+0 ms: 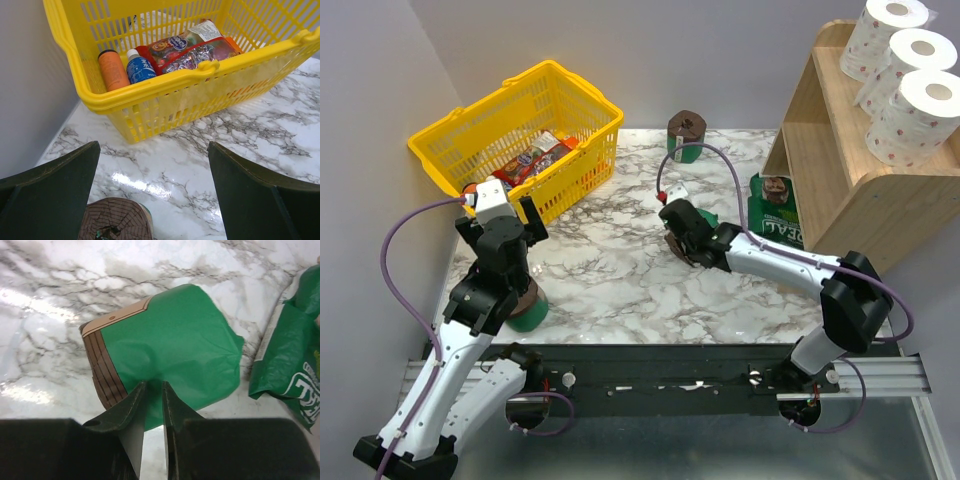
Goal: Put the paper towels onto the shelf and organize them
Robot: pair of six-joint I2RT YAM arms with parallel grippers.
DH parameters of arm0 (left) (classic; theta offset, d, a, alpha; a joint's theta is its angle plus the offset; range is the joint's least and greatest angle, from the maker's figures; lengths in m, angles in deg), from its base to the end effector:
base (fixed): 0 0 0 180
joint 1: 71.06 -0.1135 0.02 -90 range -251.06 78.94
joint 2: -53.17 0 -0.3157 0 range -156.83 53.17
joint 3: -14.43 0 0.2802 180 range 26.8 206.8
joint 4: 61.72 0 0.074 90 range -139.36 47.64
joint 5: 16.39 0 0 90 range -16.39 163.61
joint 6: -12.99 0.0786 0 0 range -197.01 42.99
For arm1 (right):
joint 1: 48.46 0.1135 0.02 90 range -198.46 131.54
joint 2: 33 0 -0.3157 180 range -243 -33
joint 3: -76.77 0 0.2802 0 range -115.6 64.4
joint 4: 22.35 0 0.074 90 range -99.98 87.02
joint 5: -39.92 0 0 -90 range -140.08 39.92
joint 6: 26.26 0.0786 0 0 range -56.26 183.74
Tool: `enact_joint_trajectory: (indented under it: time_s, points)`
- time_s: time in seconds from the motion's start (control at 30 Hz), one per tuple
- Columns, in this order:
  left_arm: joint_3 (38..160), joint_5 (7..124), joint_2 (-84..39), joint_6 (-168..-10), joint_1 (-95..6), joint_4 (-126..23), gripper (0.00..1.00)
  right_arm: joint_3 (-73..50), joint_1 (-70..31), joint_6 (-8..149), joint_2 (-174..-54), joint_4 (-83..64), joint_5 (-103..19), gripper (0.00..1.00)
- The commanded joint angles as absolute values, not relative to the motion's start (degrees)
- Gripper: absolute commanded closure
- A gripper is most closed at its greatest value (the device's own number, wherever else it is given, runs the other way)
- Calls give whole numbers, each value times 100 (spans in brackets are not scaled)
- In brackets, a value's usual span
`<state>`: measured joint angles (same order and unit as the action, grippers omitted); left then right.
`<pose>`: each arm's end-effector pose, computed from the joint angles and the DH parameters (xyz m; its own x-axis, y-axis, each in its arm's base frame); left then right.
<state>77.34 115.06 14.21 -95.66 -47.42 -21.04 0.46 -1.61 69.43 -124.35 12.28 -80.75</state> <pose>0.1655 -0.0156 0.3875 -0.1603 -0.1915 -0.9683 -0.3498 0.9283 -0.1257 0.2958 0.2569 0.2485 -0.5586 -0.4712 -0.6826 -0.3481 0.8802 -0.3228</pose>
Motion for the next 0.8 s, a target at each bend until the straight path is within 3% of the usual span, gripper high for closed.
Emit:
enact_joint_trajectory:
  time_s: [0.0, 0.3, 0.77]
  points:
    - [7698, 11483, 1397, -9591, -4733, -2281, 1, 305, 365, 7542, -12510, 1190, -7802, 73]
    - [7689, 11483, 1388, -9599, -4733, -2273, 1, -107, 1139, 7912, -13029, 1462, -7830, 72]
    - [7681, 11553, 1476, -9626, -4733, -2264, 1, -564, 1324, 7500, -11685, 1612, -6985, 55]
